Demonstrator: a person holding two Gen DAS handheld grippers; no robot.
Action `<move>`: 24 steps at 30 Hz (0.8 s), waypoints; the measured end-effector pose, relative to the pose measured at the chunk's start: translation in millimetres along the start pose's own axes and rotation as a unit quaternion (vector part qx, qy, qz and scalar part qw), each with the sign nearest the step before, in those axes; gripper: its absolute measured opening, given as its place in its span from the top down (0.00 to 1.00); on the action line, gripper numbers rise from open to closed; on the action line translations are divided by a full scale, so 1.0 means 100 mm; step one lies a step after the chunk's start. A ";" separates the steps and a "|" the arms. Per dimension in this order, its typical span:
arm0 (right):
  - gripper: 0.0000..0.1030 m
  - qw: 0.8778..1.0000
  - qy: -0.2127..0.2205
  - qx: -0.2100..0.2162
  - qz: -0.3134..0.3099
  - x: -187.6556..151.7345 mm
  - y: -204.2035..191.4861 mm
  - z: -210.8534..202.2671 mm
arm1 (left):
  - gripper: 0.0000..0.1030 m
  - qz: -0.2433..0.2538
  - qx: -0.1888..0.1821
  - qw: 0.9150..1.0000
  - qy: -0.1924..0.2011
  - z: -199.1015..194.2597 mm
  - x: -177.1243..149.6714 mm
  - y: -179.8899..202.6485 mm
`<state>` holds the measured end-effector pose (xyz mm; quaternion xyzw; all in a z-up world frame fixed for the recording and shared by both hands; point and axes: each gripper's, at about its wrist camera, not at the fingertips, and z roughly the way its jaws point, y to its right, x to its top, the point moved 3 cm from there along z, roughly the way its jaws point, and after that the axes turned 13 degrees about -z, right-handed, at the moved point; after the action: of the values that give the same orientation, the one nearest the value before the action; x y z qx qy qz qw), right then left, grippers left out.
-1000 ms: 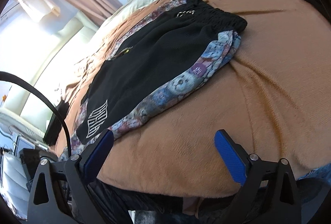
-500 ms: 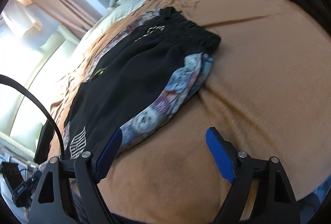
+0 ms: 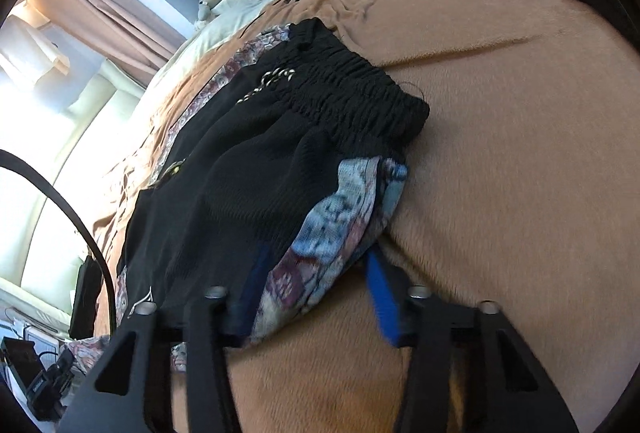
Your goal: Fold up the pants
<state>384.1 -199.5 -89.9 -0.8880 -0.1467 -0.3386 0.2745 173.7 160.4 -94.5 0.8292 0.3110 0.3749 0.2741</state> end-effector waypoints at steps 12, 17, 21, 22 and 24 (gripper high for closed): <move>0.95 0.998 0.050 0.028 0.002 0.18 -0.01 -0.31 | 0.95 -0.017 -0.034 0.999 0.028 -0.20 0.30 0.14; 0.95 0.997 0.072 0.038 0.000 0.27 -0.05 -0.44 | 0.95 -0.016 -0.050 0.998 0.041 -0.28 0.47 0.25; 0.95 0.995 0.086 0.046 0.000 0.36 -0.09 -0.47 | 0.95 -0.011 -0.051 0.997 0.050 -0.28 0.62 0.31; 0.95 0.995 0.089 0.048 0.000 0.40 -0.11 -0.46 | 0.95 -0.012 -0.053 0.997 0.052 -0.26 0.68 0.33; 0.95 0.994 0.093 0.048 -0.002 0.45 -0.12 -0.42 | 0.95 -0.015 -0.050 0.997 0.055 -0.22 0.77 0.34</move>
<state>389.2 -211.1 -28.3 -0.8380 -0.1385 -0.4127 0.3290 207.2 198.1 -23.5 0.7879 0.3186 0.4309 0.3034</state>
